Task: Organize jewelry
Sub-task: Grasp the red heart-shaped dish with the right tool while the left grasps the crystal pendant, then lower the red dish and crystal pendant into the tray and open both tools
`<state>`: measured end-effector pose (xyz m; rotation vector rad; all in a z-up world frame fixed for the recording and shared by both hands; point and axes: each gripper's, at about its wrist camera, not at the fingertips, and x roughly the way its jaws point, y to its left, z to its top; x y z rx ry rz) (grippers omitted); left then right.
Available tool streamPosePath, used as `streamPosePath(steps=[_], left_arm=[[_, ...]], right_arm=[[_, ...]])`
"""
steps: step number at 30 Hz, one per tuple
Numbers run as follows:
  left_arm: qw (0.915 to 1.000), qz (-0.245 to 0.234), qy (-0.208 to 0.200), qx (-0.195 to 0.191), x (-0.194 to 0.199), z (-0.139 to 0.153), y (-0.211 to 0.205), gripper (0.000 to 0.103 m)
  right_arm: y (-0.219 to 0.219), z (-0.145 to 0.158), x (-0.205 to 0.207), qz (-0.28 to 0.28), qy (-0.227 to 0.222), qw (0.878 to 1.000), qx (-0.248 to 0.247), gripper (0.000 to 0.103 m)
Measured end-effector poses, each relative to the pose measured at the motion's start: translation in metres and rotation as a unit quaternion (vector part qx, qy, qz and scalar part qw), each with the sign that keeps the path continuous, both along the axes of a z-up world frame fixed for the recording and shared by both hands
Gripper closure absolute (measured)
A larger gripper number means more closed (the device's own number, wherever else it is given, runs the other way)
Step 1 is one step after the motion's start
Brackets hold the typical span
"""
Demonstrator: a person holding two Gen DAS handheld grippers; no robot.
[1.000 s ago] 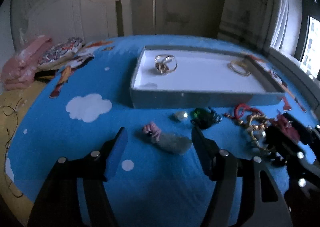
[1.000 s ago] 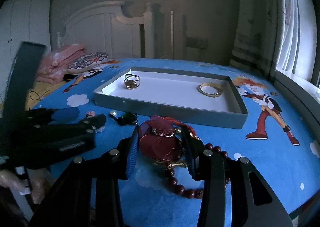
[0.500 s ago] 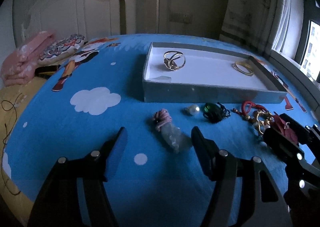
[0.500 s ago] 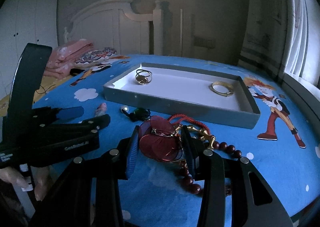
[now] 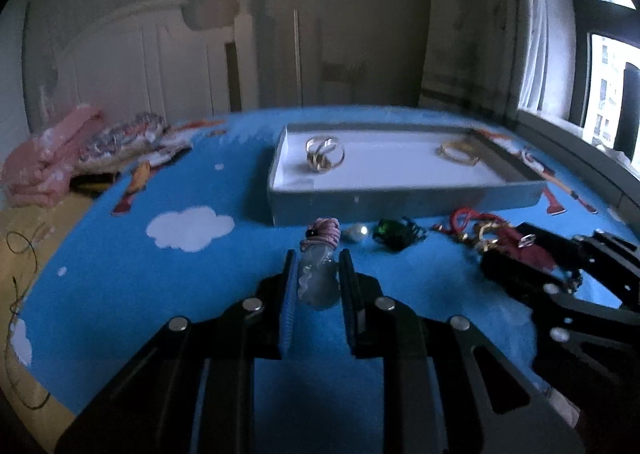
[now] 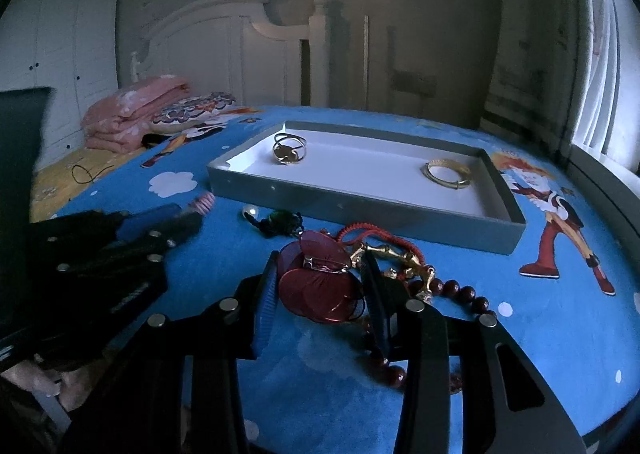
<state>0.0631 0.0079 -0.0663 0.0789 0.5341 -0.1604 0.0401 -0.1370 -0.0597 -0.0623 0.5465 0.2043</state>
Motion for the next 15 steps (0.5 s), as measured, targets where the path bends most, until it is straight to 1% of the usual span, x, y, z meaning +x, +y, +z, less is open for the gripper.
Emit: streamPosePath(steps=[3, 8, 15], left_arm=[[0.9998, -0.003, -0.018, -0.001, -0.009, 0.005, -0.001, 0.083], [0.9999, -0.007, -0.016, -0.001, -0.01, 0.005, -0.003, 0.083], [0.9993, -0.002, -0.036, -0.012, -0.007, 0.017, -0.004, 0.083]], right_arm=[[-0.001, 0.002, -0.001, -0.01, -0.005, 1.0, -0.001, 0.064], [-0.005, 0.003, 0.0, -0.02, -0.009, 1.0, 0.001, 0.064], [-0.007, 0.011, 0.01, -0.035, -0.021, 0.999, -0.002, 0.064]])
